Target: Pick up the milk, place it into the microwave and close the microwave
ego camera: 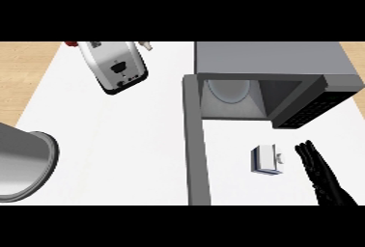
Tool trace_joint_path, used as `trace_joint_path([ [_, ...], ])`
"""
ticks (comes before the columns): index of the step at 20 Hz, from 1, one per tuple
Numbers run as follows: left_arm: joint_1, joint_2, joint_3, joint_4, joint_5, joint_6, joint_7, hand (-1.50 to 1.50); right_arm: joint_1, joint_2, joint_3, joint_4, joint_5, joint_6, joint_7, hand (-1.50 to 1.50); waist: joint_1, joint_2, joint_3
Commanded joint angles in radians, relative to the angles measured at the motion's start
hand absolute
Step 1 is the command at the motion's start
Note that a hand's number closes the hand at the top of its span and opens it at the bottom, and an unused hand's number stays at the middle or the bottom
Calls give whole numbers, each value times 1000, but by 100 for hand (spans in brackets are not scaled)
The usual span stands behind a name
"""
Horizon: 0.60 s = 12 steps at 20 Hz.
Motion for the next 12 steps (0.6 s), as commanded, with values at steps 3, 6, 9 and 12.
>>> trace_joint_path([
  [3,52,2,78,0,72,-73,-36,-150,-65,21,15,106,76,-48,-11,-150,-5,1,0],
  [6,141,-4,91,-53,86,-113,-64,-150,-176,23,-24,236,110,-94,-35,-150,4,1,0],
  [9,195,-26,61,3,54,-149,-136,-150,-170,-21,-93,259,66,-71,-57,-150,2,-1,0],
  [12,149,-26,76,-9,45,-142,-116,-150,-317,6,-138,487,105,-157,-127,-150,7,2,1],
])
